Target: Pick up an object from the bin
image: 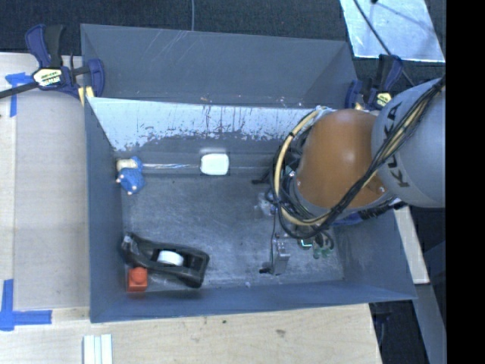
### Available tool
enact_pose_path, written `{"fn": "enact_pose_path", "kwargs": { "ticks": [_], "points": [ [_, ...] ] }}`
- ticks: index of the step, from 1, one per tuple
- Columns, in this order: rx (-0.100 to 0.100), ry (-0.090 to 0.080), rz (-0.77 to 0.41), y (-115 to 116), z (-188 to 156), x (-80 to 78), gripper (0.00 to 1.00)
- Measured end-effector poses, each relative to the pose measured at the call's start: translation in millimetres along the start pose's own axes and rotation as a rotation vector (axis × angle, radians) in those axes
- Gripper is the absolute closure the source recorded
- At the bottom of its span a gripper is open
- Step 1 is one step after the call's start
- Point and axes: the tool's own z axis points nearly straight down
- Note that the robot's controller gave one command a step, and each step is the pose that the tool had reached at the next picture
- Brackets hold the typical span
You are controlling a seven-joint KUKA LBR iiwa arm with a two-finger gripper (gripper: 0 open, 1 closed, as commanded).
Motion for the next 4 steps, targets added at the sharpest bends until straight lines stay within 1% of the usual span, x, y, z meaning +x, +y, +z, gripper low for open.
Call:
{"fn": "enact_pose_path", "kwargs": {
  "ticks": [1, 2, 3, 4],
  "points": [
    [-0.001, -0.010, 0.139, 6.4, 68.1, -83.0, 0.00],
    [0.000, -0.007, 0.029, 4.6, 40.1, -61.4, 0.00],
    [0.004, -0.013, -0.078, -63.4, 40.2, -108.6, 0.00],
    [0.003, -0.015, -0.192, -84.5, -22.4, -97.8, 0.00]
  ]
}}
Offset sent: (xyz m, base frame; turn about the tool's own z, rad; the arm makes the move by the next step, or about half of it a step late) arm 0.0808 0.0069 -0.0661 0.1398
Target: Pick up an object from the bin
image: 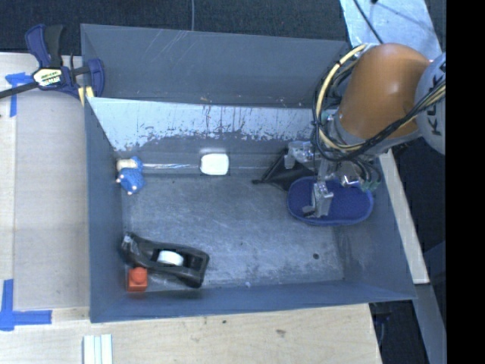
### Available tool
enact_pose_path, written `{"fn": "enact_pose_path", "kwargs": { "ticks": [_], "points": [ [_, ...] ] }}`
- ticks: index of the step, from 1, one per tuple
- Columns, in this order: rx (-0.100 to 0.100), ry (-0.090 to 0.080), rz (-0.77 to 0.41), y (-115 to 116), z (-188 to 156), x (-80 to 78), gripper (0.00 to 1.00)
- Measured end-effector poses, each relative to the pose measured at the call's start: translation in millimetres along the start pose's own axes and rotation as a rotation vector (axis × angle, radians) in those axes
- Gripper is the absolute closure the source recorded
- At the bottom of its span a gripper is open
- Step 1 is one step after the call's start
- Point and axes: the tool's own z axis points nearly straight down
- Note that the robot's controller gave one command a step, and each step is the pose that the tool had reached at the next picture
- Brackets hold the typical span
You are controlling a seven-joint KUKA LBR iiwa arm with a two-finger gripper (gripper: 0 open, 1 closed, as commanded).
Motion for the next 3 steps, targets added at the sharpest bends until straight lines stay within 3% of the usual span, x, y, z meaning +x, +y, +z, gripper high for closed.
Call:
{"fn": "enact_pose_path", "kwargs": {
  "ticks": [1, 2, 3],
  "points": [
    [-0.004, 0.014, 0.014, -30.7, 88.2, 1.0, 0.00],
    [-0.003, 0.006, 0.012, -30.0, 83.2, -1.7, 1.00],
    [-0.002, 0.006, 0.013, -30.3, 83.4, -1.5, 0.00]
  ]
}}
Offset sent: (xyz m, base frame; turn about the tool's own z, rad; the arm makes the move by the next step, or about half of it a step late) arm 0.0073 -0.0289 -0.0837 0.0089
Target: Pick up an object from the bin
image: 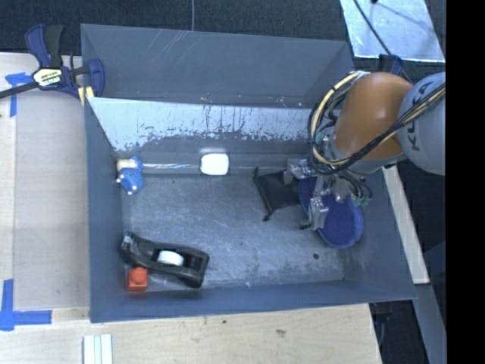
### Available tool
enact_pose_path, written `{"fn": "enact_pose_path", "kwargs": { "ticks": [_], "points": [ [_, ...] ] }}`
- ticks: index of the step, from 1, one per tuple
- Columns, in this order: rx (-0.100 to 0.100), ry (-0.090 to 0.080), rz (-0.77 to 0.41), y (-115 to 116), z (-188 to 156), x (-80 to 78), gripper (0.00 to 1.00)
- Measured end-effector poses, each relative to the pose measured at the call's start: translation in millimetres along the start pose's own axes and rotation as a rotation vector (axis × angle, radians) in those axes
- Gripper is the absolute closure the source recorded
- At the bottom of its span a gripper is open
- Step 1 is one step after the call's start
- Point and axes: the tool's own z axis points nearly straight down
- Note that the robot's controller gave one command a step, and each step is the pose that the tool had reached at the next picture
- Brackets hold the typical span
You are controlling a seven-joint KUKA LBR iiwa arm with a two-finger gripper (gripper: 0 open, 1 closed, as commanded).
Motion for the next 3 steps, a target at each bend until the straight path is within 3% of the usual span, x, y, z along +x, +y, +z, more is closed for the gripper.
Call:
{"fn": "enact_pose_path", "kwargs": {
  "ticks": [1, 2, 3],
  "points": [
    [0.000, -0.003, 0.031, 2.9, 4.3, -22.2, 0.00],
    [0.001, -0.004, 0.033, 2.5, 3.0, -22.3, 1.00],
    [0.003, -0.010, 0.010, 14.8, -116.9, -20.8, 1.00]
  ]
}}
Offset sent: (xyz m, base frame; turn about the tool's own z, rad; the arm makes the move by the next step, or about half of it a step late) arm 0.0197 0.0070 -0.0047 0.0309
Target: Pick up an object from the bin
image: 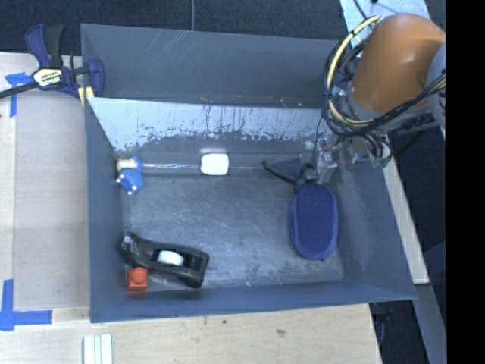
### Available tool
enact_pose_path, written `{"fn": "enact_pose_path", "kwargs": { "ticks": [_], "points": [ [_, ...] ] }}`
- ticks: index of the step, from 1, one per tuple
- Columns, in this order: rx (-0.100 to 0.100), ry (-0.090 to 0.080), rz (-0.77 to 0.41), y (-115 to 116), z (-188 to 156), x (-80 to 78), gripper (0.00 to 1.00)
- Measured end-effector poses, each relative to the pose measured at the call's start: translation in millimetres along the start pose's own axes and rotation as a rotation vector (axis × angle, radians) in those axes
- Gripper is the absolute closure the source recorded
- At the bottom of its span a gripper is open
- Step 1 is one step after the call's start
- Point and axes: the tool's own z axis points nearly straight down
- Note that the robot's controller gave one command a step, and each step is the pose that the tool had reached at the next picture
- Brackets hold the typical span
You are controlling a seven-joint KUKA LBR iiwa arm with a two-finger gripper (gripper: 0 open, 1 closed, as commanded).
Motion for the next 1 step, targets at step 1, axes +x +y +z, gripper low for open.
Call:
{"fn": "enact_pose_path", "kwargs": {
  "ticks": [1],
  "points": [
    [0.002, 0.000, -0.022, -29.8, -117.1, -1.7, 1.00]
  ]
}}
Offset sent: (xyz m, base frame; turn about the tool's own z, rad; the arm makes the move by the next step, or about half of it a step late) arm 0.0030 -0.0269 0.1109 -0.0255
